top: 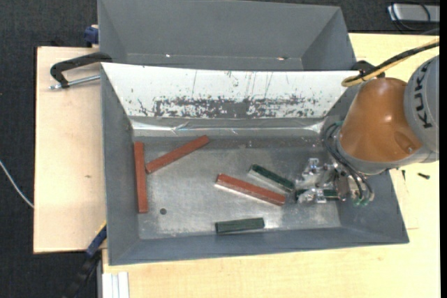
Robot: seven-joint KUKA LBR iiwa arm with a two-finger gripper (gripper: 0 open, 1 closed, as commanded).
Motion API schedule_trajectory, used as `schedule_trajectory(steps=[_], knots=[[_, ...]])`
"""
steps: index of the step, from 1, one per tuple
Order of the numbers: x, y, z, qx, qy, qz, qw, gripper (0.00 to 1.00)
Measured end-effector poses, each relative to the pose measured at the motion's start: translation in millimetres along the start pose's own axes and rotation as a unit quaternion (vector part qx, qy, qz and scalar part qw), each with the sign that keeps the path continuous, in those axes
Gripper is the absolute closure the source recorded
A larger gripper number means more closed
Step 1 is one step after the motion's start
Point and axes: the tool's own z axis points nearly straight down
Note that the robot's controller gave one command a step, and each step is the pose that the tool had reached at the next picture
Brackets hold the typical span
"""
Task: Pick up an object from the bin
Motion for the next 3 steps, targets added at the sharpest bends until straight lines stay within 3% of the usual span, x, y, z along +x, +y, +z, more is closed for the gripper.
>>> schedule_trajectory(steps=[1, 2, 3], knots=[[0.0, 0.0, 0.0, 0.000, 0.0000, 0.000, 1.0000, 1.00], [-26.0, 6.0, -112.4, 0.000, -0.0015, 0.025, 0.9997, 1.00], [-26.0, 6.0, -112.4, 0.000, -0.0015, 0.025, 0.9997, 1.00]])
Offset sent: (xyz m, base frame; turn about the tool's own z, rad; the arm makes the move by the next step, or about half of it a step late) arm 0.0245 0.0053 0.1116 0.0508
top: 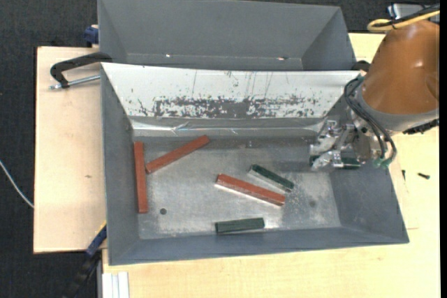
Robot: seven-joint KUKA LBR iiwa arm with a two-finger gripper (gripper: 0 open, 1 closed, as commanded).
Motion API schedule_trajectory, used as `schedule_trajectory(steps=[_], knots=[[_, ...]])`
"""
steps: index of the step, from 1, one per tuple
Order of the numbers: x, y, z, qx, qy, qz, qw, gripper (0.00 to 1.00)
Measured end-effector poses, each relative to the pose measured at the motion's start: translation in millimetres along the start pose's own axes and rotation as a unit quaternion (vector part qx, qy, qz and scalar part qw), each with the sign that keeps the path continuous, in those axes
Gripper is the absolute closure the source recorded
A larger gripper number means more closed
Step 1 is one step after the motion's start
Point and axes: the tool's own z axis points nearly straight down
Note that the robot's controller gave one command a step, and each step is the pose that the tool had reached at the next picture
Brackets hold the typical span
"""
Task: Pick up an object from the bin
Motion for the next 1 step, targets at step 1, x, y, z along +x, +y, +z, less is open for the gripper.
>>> schedule_trajectory(steps=[1], knots=[[-1.7, -18.5, -37.1, -0.001, 0.0022, -0.034, 0.9994, 1.00]])
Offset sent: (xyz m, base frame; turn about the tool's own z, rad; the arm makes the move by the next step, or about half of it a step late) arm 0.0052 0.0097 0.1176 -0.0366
